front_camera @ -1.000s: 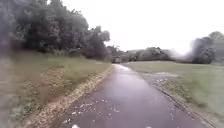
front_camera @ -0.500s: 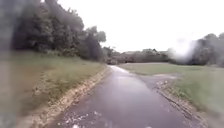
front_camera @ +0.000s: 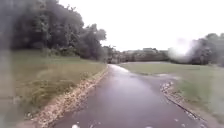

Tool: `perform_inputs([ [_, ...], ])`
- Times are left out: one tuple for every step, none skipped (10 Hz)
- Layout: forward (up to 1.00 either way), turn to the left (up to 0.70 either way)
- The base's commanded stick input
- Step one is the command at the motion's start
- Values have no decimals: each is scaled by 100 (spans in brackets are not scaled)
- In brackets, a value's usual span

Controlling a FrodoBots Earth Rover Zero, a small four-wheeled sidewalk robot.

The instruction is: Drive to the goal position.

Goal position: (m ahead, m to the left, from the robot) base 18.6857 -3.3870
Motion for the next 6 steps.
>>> perform_inputs([
  [70,0],
  [70,0],
  [70,0],
  [70,0],
  [70,0],
  [70,0],
])
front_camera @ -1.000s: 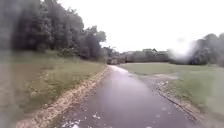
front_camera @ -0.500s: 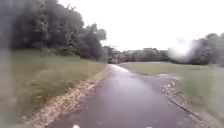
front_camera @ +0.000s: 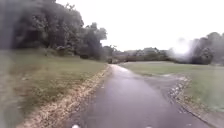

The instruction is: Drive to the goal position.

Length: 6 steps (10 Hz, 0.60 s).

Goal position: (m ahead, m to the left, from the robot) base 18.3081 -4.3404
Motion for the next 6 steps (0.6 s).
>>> perform_inputs([
  [70,0],
  [70,0],
  [70,-1],
  [70,-3],
  [70,-18],
  [70,-22],
])
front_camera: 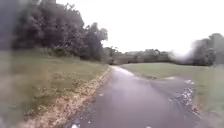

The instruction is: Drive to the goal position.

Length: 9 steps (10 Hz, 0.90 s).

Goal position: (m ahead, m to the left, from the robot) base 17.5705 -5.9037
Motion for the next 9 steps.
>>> perform_inputs([
  [70,-26],
  [70,-34],
  [70,-34],
  [70,-31],
  [70,-26],
  [70,0],
  [70,0],
  [70,0],
  [70,0],
])
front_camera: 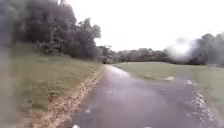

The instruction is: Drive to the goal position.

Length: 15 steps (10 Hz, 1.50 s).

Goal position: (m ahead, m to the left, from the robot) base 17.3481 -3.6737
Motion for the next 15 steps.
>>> perform_inputs([
  [70,0],
  [70,0],
  [70,0],
  [70,-7],
  [70,-13],
  [70,-25],
  [70,-23],
  [70,-22],
  [70,0],
  [70,0],
  [70,0],
  [70,0],
  [70,0],
  [70,0],
  [70,0],
])
